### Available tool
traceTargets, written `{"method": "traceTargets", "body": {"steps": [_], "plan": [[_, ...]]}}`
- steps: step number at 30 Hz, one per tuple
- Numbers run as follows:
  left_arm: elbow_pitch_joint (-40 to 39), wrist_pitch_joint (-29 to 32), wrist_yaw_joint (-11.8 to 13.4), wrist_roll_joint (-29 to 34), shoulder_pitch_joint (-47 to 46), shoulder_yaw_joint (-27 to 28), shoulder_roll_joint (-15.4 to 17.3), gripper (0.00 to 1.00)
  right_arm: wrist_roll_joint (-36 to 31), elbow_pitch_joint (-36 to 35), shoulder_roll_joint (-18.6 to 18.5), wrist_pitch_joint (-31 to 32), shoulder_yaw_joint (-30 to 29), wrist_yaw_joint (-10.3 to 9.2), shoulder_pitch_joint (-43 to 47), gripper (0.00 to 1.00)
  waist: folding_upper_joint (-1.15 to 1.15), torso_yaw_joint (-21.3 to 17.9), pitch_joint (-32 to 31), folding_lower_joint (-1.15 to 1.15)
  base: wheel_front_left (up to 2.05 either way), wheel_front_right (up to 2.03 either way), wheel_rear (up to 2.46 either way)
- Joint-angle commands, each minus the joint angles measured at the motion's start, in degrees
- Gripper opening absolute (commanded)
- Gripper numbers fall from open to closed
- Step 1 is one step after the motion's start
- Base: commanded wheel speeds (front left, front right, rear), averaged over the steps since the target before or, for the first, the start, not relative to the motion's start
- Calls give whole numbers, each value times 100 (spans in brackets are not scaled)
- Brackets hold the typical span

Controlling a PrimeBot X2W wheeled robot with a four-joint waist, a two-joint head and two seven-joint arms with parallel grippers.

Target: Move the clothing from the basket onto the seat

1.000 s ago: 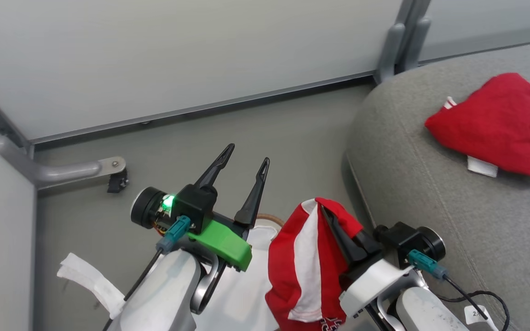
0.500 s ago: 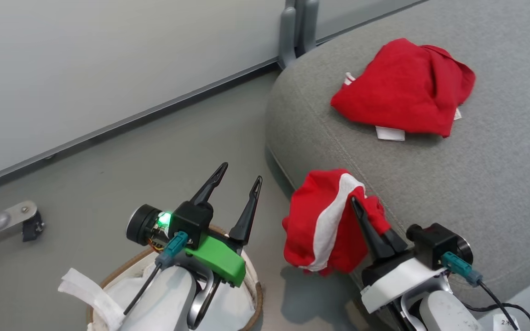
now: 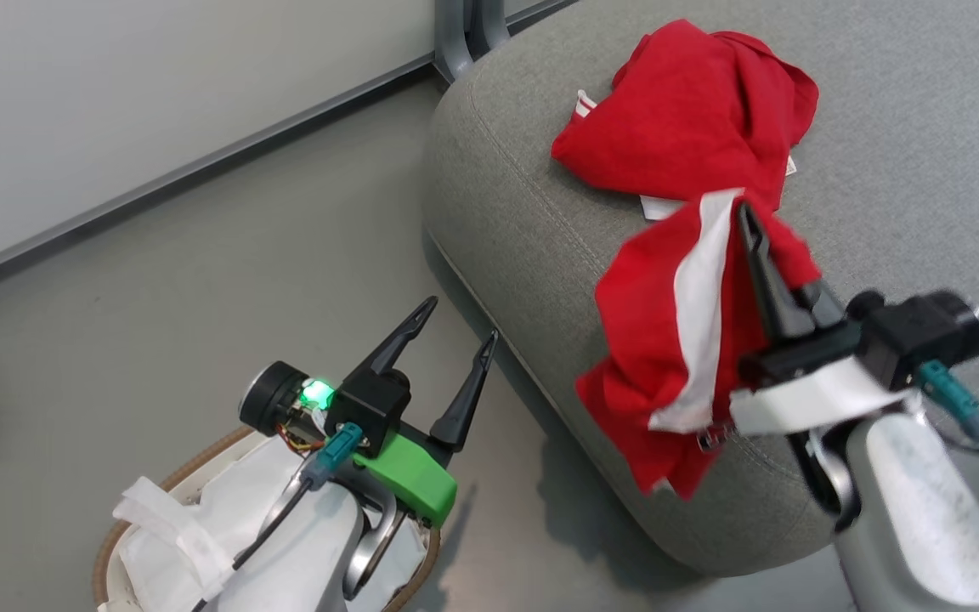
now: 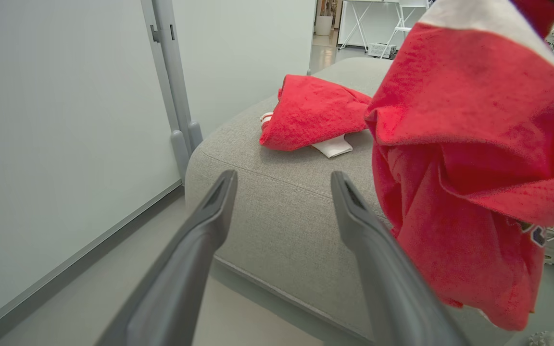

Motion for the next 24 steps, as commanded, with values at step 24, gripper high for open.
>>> {"method": "traceTargets", "body": {"steps": [24], "plan": [[-497, 2, -17, -170, -1157, -672, 816, 100, -1334, 1776, -2135, 6, -1285, -9, -4321, 0, 0, 1122, 2131, 0, 0, 0, 0]]}}
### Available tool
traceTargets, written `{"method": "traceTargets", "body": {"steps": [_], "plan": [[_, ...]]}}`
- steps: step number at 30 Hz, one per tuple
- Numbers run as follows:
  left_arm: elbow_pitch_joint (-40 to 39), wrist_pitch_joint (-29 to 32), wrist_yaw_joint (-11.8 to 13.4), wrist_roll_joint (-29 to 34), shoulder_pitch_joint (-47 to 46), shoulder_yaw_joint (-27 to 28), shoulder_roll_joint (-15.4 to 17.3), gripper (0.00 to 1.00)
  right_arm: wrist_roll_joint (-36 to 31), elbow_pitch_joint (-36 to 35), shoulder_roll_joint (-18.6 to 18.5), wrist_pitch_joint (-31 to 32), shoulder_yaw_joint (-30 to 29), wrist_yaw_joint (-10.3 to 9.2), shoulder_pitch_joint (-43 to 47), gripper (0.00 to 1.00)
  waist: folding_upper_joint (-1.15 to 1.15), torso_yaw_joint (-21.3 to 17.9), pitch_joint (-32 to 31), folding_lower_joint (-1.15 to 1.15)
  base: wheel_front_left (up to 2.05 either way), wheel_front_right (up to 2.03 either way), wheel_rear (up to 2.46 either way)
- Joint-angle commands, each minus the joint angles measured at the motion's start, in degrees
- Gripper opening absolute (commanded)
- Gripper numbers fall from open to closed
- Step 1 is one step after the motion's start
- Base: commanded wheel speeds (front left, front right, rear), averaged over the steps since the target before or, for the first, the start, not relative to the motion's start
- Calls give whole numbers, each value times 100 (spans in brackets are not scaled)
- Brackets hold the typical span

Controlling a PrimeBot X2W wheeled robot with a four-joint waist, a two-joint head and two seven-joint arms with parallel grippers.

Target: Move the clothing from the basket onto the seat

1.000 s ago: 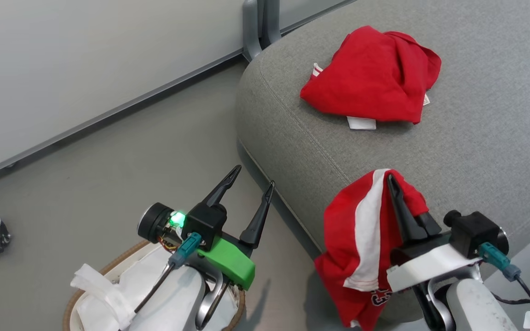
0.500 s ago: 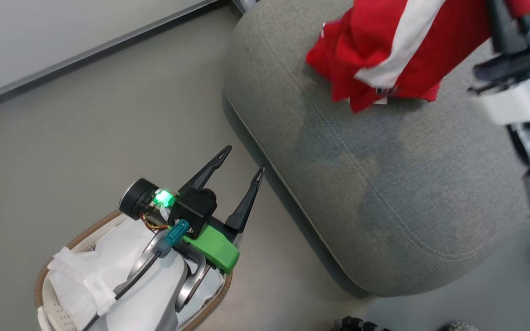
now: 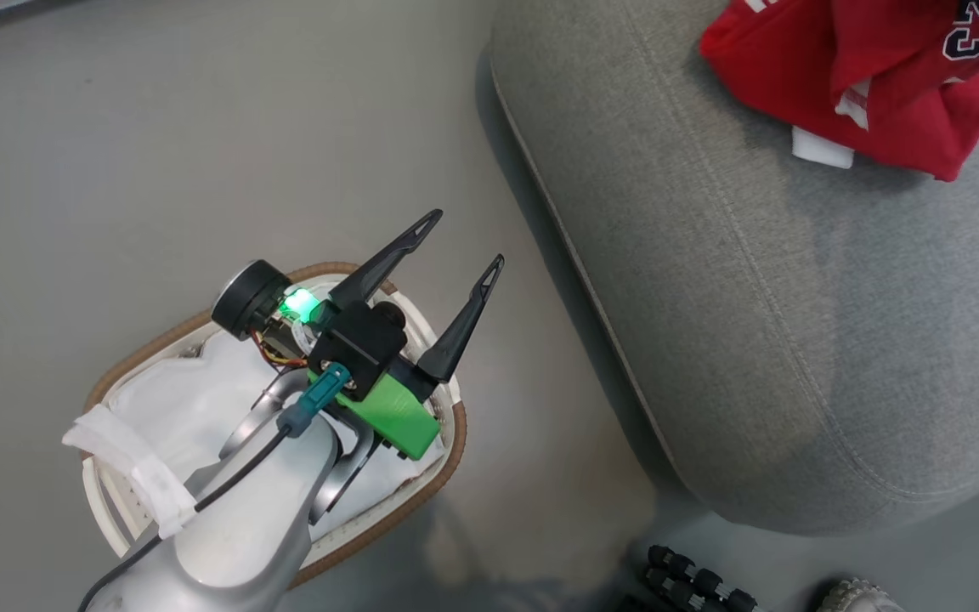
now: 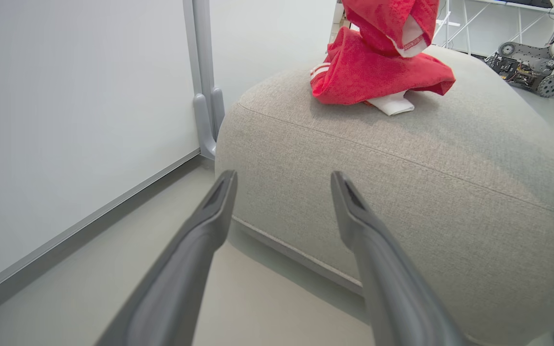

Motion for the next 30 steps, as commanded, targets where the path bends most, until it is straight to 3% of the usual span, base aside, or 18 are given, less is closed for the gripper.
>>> {"method": "traceTargets", "body": {"steps": [1, 4, 10, 16, 19, 20, 30], "plan": [[5, 3, -16, -67, -134, -19, 89, 100, -112, 152, -32, 1, -158, -10, -77, 0, 0, 431, 493, -1, 0, 0, 0], [-7, 2, -16, -99, -225, -85, 129, 100, -265, 539, 41, -4, -582, -10, 45, 0, 0, 543, 705, -1, 0, 0, 0], [-57, 3, -16, -113, -303, -192, 188, 100, -775, 1198, 492, -13, -2002, -10, 724, 0, 0, 680, 996, -1, 0, 0, 0], [-28, 3, -16, -150, -279, -215, 203, 100, -1008, 1281, 1050, -19, -2920, -9, 1434, 1, 0, 664, 967, -1, 0, 0, 0], [3, 3, -16, -170, -271, -212, 161, 100, -1024, 1155, 1258, -19, -3079, -10, 1736, 48, 0, 611, 847, -1, 0, 0, 0], [18, 3, -16, -166, -255, -200, 136, 100, -1000, 1089, 1329, -19, -3127, -10, 1833, 100, 0, 589, 783, -1, 0, 0, 0], [208, 3, -16, -211, 37, -7, -142, 100, -788, 573, 1634, -16, -3112, -10, 2833, 100, 0, 496, 99, -1, 0, 0, 0]]}}
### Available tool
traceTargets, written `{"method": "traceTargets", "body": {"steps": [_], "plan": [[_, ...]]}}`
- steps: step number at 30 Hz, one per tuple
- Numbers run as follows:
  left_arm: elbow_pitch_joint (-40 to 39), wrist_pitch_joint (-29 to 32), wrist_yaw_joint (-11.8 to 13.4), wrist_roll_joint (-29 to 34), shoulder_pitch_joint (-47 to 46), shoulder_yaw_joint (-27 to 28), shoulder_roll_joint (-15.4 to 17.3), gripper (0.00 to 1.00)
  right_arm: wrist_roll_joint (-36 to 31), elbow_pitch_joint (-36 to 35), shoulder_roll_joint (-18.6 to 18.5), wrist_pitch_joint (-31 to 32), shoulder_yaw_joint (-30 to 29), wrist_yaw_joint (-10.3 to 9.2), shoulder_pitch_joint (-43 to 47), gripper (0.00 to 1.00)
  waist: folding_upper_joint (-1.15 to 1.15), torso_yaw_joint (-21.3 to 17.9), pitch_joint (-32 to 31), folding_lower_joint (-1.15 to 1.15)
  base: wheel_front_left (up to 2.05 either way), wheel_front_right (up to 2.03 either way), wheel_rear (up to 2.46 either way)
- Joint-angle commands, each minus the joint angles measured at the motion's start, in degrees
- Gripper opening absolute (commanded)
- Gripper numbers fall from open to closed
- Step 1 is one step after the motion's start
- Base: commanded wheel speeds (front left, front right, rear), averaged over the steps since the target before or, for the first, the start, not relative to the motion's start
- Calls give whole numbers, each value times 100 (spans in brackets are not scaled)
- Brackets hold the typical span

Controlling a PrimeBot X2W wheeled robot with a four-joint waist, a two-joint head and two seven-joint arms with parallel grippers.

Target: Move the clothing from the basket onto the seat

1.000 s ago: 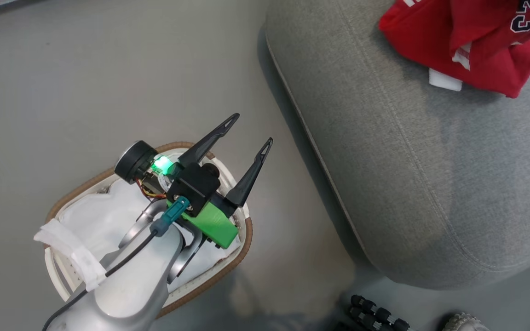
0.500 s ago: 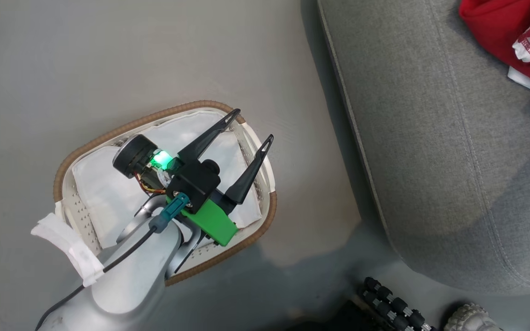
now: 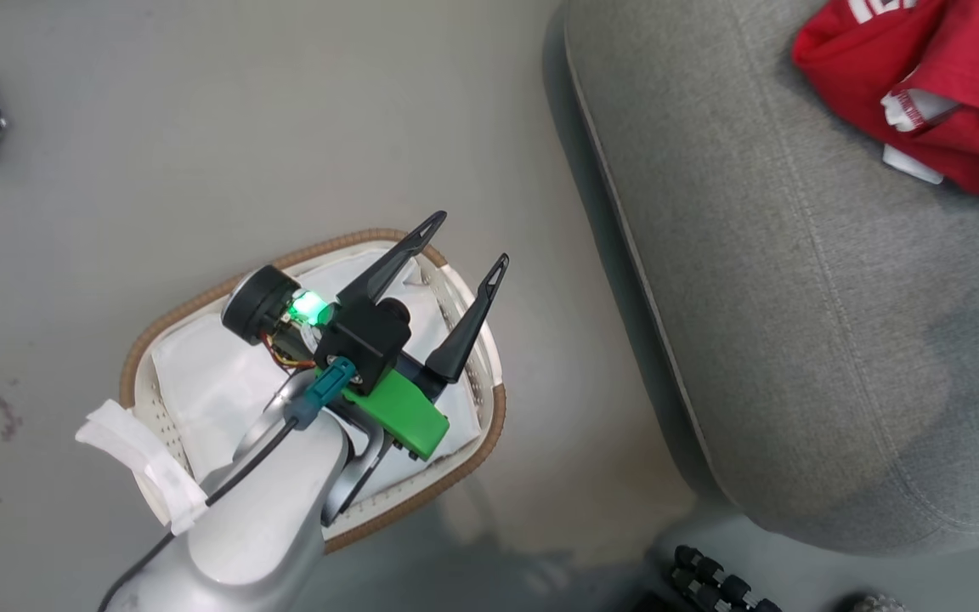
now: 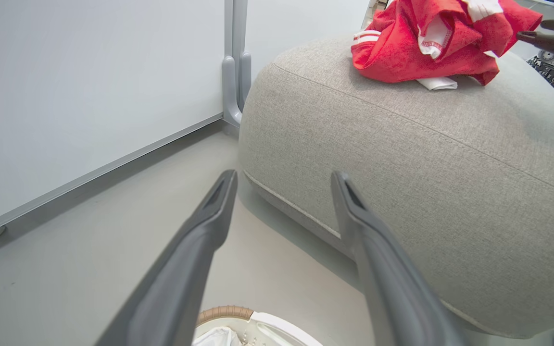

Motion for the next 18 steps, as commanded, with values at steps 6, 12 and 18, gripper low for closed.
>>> {"method": "traceTargets", "body": {"steps": [6, 12, 18], "plan": [[48, 3, -16, 45, 357, 160, -193, 100, 148, -295, 138, -12, 602, -10, 594, 100, 0, -100, -667, -1, 0, 0, 0], [79, 3, -16, 115, 587, 331, -341, 100, 627, -631, 195, -12, 1223, -10, 746, 100, 0, -26, -1017, -1, 0, 0, 0], [144, 3, -16, 176, 744, 531, -477, 100, 978, -986, 320, -12, 1886, -9, 781, 100, 0, 240, -1293, -1, 0, 0, 0]]}}
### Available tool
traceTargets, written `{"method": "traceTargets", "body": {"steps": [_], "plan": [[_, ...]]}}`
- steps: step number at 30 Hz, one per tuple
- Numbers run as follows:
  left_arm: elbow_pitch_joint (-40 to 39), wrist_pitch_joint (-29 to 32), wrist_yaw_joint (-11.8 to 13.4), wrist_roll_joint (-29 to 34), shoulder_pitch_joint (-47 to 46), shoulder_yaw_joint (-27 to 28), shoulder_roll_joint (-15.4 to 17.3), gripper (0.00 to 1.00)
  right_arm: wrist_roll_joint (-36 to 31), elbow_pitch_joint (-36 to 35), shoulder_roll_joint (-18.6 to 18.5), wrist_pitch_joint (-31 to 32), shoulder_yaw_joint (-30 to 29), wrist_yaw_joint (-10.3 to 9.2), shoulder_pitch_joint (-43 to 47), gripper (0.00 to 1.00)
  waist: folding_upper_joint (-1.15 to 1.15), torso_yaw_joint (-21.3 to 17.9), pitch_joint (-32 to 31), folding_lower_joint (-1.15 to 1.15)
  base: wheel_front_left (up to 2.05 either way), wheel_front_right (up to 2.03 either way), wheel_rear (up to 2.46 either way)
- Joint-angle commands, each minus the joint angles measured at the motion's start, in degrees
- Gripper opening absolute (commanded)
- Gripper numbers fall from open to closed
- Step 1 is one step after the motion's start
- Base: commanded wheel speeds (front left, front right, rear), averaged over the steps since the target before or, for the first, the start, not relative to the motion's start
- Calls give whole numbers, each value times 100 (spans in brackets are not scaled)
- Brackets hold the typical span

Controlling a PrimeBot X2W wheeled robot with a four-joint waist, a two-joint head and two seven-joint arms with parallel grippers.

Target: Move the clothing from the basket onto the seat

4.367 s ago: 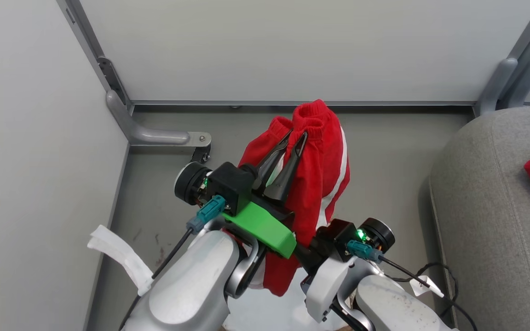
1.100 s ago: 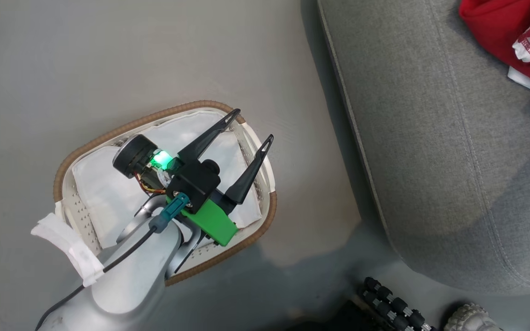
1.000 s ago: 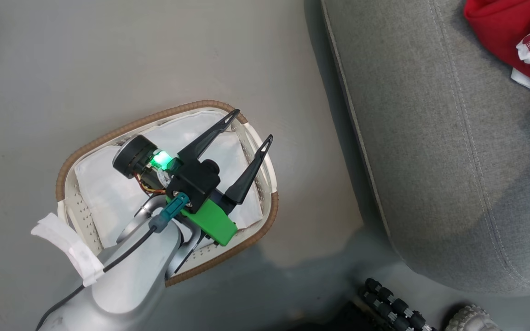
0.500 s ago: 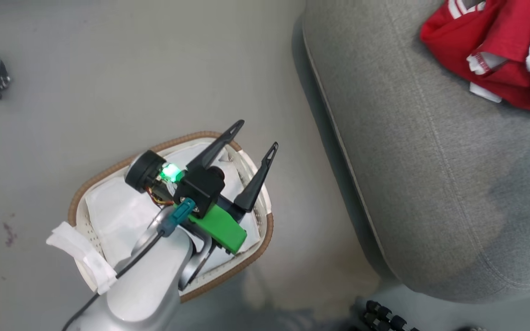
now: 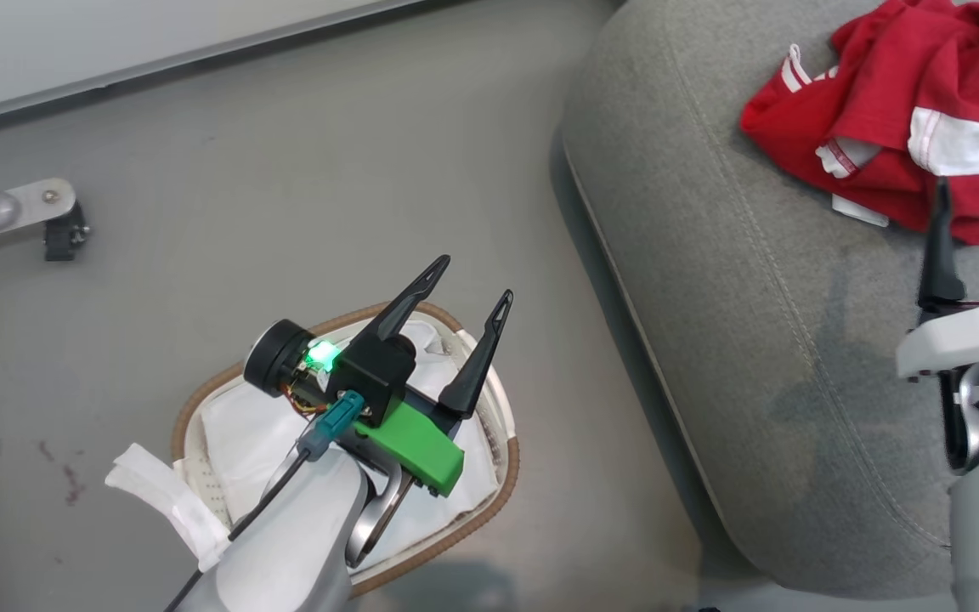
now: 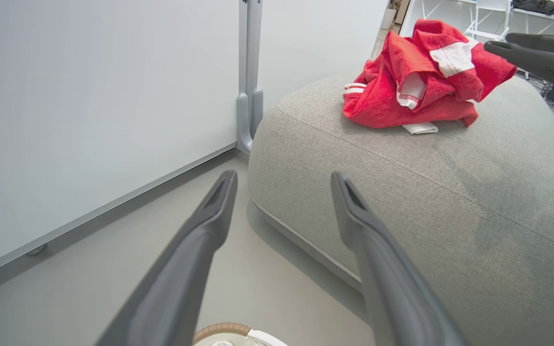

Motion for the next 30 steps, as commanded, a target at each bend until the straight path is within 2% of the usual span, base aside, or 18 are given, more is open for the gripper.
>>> {"method": "traceTargets", "body": {"steps": [1, 8, 19, 30], "plan": [[26, 5, -16, 75, 121, 62, -1, 100, 73, -38, 23, -12, 103, -8, 63, 100, 0, 236, -206, 0, 0, 0, 0], [126, 4, -14, 89, 374, 542, -135, 100, 211, -53, 151, -12, 714, -8, 19, 100, 0, 792, -480, 0, 0, 0, 0], [389, 4, 90, 361, 884, 1563, -356, 100, 539, 199, 228, -12, 1168, -8, 349, 100, 0, 1660, -960, 0, 0, 0, 0], [493, 4, 128, 538, 1634, 2677, -417, 100, 871, 401, 230, -12, 1588, -8, 818, 100, 0, 1885, -1441, 0, 0, 0, 0]]}}
